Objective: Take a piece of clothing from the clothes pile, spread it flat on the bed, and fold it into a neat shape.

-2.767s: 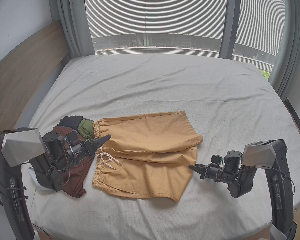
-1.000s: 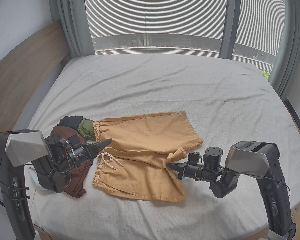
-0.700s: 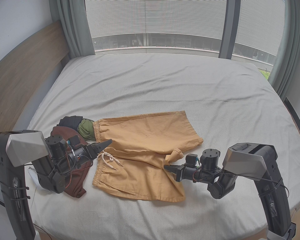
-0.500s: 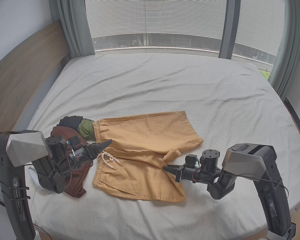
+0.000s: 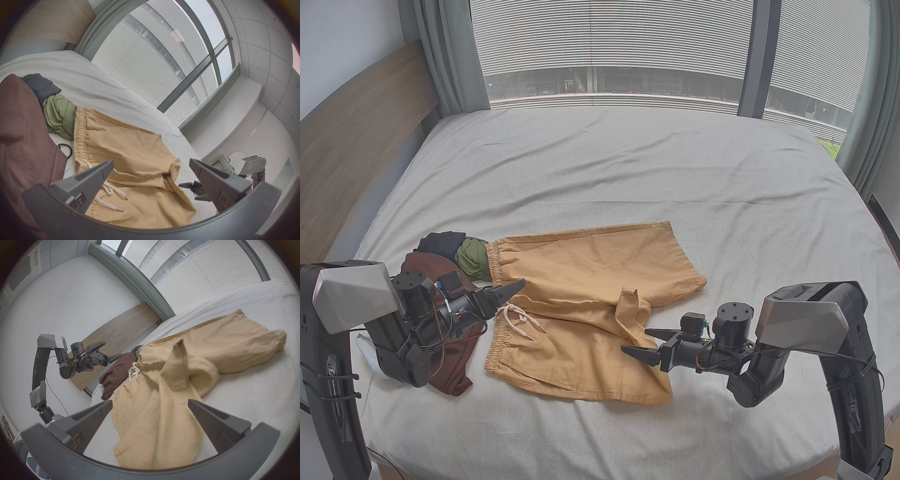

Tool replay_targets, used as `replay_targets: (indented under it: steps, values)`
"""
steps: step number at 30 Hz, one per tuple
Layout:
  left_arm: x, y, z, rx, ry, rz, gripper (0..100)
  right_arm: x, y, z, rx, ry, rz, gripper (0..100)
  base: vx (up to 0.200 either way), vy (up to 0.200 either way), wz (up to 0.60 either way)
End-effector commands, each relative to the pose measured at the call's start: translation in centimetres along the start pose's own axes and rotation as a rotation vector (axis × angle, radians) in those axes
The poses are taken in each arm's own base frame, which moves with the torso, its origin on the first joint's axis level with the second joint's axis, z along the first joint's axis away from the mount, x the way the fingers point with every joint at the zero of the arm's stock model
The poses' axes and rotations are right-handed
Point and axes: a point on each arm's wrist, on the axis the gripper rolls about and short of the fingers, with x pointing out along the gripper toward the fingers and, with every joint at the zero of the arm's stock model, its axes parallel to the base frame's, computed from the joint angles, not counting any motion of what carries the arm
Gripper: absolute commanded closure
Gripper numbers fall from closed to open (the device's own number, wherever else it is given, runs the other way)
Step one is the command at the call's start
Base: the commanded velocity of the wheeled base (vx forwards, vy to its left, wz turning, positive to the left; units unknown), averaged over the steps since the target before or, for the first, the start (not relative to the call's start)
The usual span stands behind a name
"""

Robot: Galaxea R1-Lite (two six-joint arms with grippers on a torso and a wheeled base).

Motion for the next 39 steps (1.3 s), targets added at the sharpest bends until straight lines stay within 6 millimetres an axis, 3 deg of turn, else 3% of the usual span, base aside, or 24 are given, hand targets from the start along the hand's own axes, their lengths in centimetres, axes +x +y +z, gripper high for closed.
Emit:
replay_targets:
  steps: [1,9,21,27,29,39]
  values:
    - [0.0,0.0,0.0,0.000,0.001,0.000,0,-2.1,-1.4,0.1,0.016,-0.004,-0.058,0,0.000,0.000,0.00]
    - [0.1,0.0,-0.2,-0.003,0.006,-0.001,0,-3.3,-2.1,-2.3,0.041,0.041,-0.092,0,0.000,0.000,0.00]
    - [0.1,0.0,-0.3,-0.004,0.007,0.000,0,-4.3,0.4,-4.9,0.076,0.163,-0.070,0,0.000,0.000,0.00]
    - [0.1,0.0,-0.3,-0.004,0.007,0.000,0,-4.5,1.7,-4.9,0.079,0.183,-0.047,0,0.000,0.000,0.00]
    - [0.1,0.0,-0.2,-0.003,0.006,-0.001,0,-4.8,3.0,-4.7,0.080,0.201,-0.025,0,0.000,0.000,0.00]
    - [0.1,0.0,-0.2,-0.002,0.005,-0.001,0,-5.8,6.8,-2.1,0.046,0.178,0.043,0,0.000,0.000,0.00]
